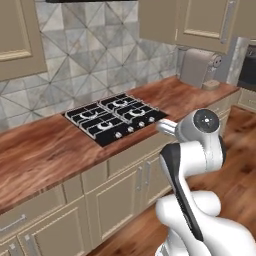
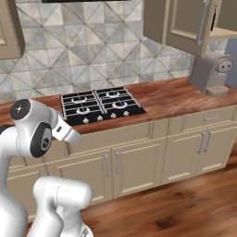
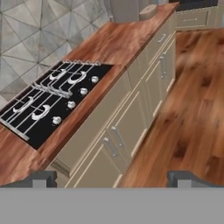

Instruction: Pick the avocado and bread from the counter and place them on the plate. Then pick the jam from the cabinet and place it next to the plate. Lastly close the cabinet door.

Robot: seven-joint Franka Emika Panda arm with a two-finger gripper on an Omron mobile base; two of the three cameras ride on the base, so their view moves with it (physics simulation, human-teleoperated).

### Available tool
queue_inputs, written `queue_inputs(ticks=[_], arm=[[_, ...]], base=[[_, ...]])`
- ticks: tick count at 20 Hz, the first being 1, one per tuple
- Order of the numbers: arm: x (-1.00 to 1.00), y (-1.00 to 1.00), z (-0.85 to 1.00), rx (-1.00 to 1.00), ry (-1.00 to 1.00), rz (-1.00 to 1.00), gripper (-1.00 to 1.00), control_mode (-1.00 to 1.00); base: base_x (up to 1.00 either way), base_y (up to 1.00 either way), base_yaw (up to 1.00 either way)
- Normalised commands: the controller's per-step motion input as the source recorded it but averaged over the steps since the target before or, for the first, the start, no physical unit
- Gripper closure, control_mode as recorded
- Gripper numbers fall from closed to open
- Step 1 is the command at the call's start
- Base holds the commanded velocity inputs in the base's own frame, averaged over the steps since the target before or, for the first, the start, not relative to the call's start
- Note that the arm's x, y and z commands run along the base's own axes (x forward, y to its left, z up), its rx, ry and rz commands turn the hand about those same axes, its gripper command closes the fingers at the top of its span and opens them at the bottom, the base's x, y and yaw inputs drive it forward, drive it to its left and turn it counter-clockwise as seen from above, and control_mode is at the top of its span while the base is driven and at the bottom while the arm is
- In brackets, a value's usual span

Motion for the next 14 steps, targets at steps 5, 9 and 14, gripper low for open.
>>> queue_inputs(ticks=[5, 9, 14], arm=[[0.0, 0.0, 0.0, 0.0, 0.0, 0.0, -1.0, 1.0], [0.0, 0.0, 0.0, 0.0, 0.0, 0.0, -1.0, 1.0], [0.0, 0.0, 0.0, 0.0, 0.0, 0.0, -1.0, 1.0]], base=[[0.34, -1.0, -0.21], [0.33, -1.0, -0.4], [0.34, -1.0, -0.48]])
